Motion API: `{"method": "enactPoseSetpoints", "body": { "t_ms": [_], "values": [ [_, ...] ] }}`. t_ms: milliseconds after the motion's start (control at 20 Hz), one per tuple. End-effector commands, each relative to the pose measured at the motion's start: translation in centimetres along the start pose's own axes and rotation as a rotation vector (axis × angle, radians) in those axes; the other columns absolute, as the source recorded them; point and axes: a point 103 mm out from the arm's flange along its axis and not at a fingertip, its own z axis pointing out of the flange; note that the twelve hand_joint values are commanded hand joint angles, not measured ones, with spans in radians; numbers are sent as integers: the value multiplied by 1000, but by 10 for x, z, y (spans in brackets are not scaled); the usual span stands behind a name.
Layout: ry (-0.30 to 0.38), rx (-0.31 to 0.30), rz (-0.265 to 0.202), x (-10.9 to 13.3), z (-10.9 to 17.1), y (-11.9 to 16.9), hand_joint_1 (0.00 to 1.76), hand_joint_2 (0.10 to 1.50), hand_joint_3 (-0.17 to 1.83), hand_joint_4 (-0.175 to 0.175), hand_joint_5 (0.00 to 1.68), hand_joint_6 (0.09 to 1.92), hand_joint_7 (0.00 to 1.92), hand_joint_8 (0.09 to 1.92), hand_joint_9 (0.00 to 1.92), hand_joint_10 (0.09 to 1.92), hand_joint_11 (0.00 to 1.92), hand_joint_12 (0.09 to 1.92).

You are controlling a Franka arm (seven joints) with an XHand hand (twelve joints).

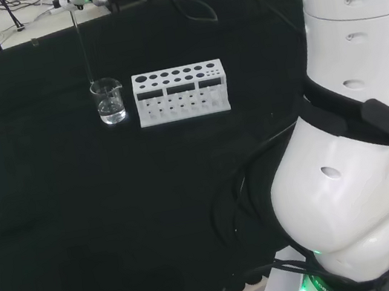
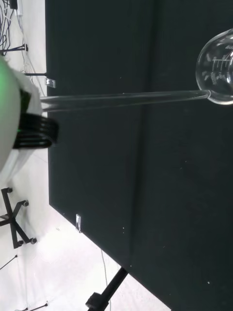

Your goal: Stir in the beaker to the left of the white test tube rack with the glass rod.

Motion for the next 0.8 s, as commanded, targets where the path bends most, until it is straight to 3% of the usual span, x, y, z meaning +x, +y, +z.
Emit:
{"method": "enactPoseSetpoints", "body": {
  "t_ms": [50, 800],
  "values": [
    [4, 8, 12, -8, 5, -5, 1316, 718, 633, -175, 1157, 578, 1207, 1063, 1633, 813, 1618, 684],
    [12, 83, 9, -16, 57, 2, 1315, 732, 609, -175, 1155, 567, 1201, 1065, 1636, 814, 1620, 688]
  ]
}}
